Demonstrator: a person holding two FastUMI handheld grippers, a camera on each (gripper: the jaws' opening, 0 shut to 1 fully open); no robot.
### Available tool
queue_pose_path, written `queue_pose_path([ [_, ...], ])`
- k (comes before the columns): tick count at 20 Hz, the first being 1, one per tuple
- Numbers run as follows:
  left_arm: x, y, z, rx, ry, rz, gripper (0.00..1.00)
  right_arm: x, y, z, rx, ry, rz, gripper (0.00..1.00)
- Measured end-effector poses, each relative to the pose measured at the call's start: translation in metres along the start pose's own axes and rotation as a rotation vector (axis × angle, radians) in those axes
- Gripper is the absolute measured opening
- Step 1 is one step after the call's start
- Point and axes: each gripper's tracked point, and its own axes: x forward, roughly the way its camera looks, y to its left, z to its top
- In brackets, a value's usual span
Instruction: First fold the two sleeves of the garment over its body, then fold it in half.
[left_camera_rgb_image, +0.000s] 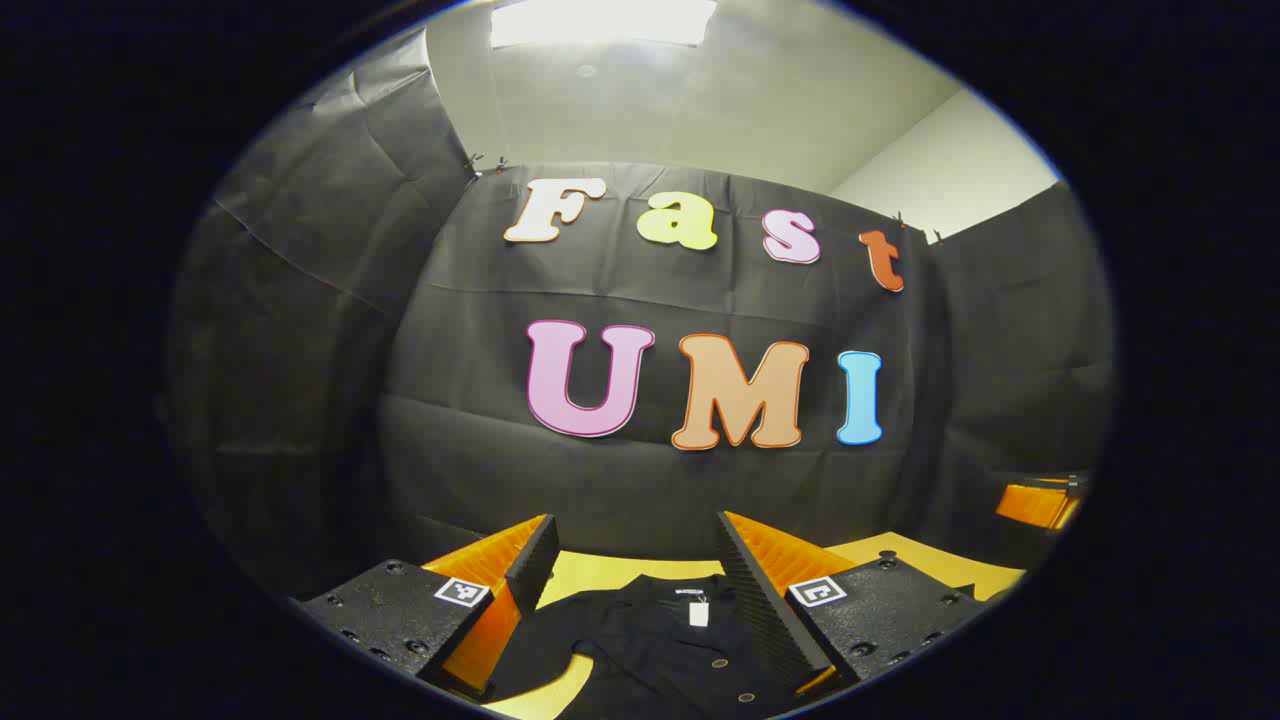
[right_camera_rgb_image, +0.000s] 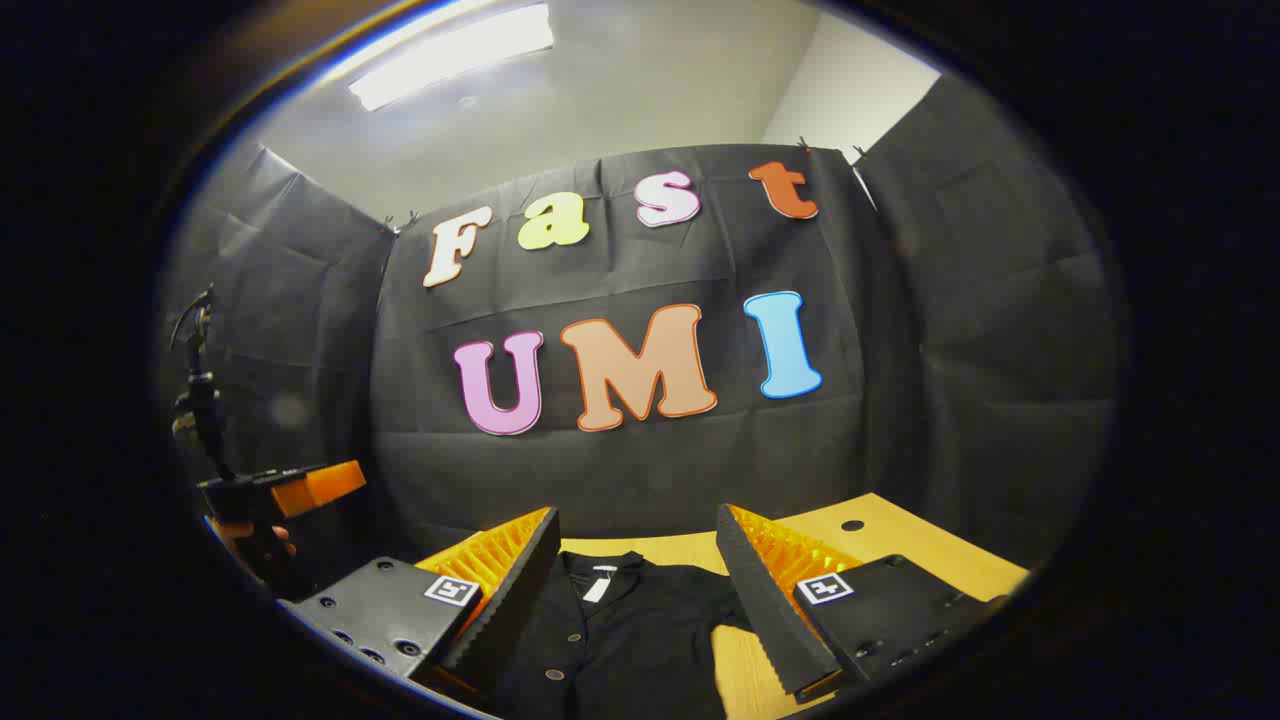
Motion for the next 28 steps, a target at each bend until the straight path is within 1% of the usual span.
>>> queue_pose_path([
  [2,-0.001,-0.003,-0.011,-0.008,0.022,-0.015,0.92,0.000,-0.003,-0.001,0.033,-0.003,-0.030,0.98],
  [4,0.000,-0.003,-0.016,-0.014,0.029,-0.026,0.92,0.000,-0.010,-0.004,0.041,0.014,-0.048,0.97],
  [6,0.003,-0.007,-0.028,-0.013,0.065,-0.045,0.92,0.000,-0.017,-0.005,0.043,0.018,-0.074,0.96],
  [8,0.008,-0.005,-0.029,-0.010,0.068,-0.047,0.93,-0.001,-0.017,0.000,0.052,0.002,-0.079,0.97],
  [13,0.017,-0.019,-0.028,-0.054,0.065,-0.068,0.92,-0.004,-0.030,0.007,0.028,-0.027,-0.120,0.97],
  [19,0.017,-0.023,-0.033,-0.077,0.077,-0.075,0.92,-0.002,-0.035,0.009,0.024,-0.033,-0.134,0.97],
  [25,0.008,-0.018,-0.034,-0.096,0.085,-0.051,0.92,-0.003,-0.032,0.008,0.040,-0.031,-0.113,0.97],
  [28,0.001,-0.012,-0.032,-0.080,0.083,-0.032,0.92,-0.002,-0.033,0.009,0.031,-0.040,-0.109,0.97],
])
